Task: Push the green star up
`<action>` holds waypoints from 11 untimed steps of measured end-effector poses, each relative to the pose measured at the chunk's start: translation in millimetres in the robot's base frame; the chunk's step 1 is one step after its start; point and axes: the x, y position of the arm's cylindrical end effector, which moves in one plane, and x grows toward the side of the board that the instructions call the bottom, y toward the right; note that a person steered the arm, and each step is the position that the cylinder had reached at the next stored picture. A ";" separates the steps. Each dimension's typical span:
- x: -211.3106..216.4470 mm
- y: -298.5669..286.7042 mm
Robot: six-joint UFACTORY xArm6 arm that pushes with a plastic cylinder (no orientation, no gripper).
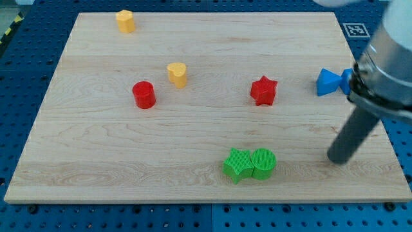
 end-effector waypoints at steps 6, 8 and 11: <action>18.9 -148.8; 11.9 -160.7; -30.6 -187.3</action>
